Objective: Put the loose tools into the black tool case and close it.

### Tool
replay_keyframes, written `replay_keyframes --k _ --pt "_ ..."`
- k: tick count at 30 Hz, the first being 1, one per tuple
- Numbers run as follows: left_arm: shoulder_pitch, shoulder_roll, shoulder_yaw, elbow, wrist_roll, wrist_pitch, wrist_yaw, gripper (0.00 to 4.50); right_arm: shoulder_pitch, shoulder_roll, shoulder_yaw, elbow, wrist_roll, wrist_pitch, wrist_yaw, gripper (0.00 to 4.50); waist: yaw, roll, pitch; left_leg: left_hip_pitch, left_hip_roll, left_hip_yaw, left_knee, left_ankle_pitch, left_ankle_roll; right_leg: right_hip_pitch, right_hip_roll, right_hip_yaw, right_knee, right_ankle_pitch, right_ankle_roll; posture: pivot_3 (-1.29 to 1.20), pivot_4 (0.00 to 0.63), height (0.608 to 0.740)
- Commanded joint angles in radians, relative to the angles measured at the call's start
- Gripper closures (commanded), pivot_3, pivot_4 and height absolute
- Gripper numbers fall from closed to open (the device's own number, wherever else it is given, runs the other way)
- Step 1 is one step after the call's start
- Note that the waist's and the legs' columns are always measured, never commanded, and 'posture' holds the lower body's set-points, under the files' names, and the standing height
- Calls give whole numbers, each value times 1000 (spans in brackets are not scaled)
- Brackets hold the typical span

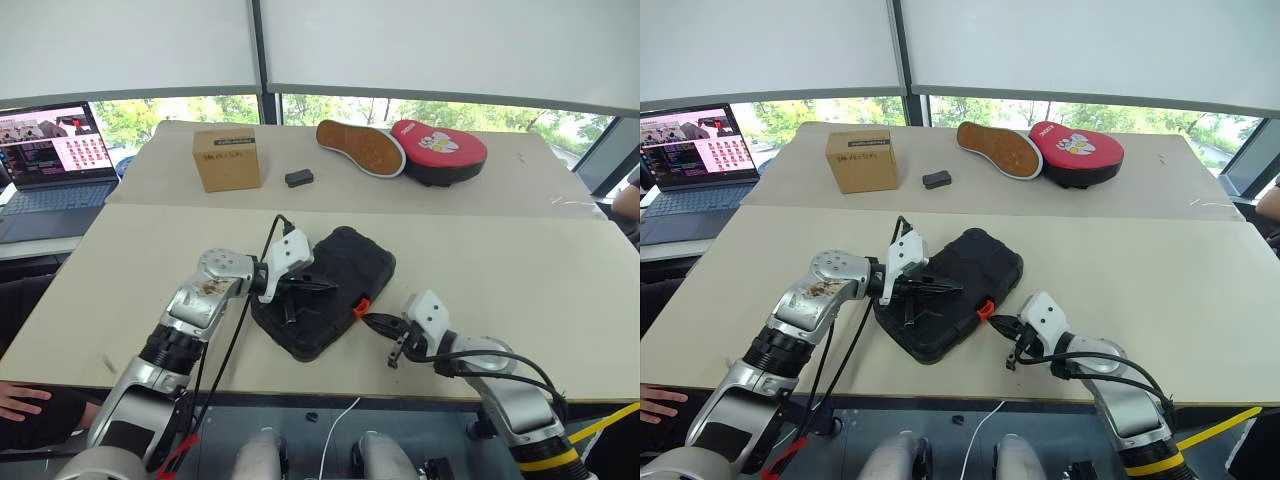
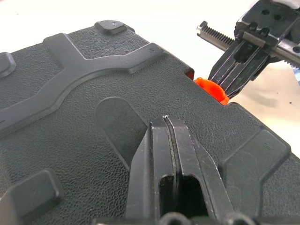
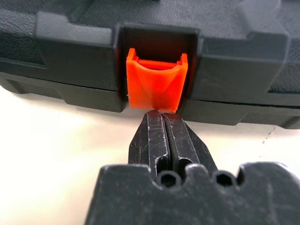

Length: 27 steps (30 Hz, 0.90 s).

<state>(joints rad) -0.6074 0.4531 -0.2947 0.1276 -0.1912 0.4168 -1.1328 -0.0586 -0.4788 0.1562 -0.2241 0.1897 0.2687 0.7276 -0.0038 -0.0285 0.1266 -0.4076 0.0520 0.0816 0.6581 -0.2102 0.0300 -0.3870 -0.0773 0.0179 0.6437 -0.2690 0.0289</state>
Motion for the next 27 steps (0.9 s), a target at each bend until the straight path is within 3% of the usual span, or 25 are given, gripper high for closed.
replay_keyframes --k 1,5,9,10,15,21,22,27 --pt "69 15 -76 73 54 61 2 4485 -45 29 -9 -49 26 -48 4 4500 -1 0 0 0 0 0 0 0 0 0 0 0 0 0 0 0 150 740" --pt "93 16 -24 58 8 55 2 4485 -42 38 -17 -70 37 -35 5 4500 -8 0 0 0 0 0 -1 0 0 0 0 0 0 0 0 0 150 740" --pt "151 50 173 -8 -95 -75 1 4485 55 -44 -115 -143 129 -21 91 4500 -12 2 1 1 1 0 -5 0 0 -2 0 3 0 0 -1 0 150 740" --pt "170 66 220 -35 -120 -95 0 3985 71 -65 -149 -154 147 -30 104 3922 -13 2 1 2 1 0 -7 0 0 -2 0 4 -1 0 -1 0 150 740" --pt "288 185 400 -127 -185 -157 4 2240 129 -185 -290 -137 190 -79 191 2304 -13 0 7 2 1 1 -14 0 0 -5 0 5 -3 -1 -2 0 150 740" --pt "522 304 595 -156 -213 -208 2 93 133 -287 -400 97 198 -400 418 229 -7 -3 14 -2 0 3 -14 0 0 -8 -2 4 -5 -1 -1 0 150 740" --pt "557 311 612 -160 -211 -218 7 0 123 -285 -412 134 226 -444 460 38 -7 -3 15 -2 0 3 -15 0 0 -8 -3 4 -7 -1 -1 0 150 740" --pt "684 317 674 -155 -206 -224 50 0 37 -309 -411 291 232 -468 519 38 -6 -3 17 -2 0 3 -15 0 -1 -5 -6 1 -12 0 0 0 150 740"
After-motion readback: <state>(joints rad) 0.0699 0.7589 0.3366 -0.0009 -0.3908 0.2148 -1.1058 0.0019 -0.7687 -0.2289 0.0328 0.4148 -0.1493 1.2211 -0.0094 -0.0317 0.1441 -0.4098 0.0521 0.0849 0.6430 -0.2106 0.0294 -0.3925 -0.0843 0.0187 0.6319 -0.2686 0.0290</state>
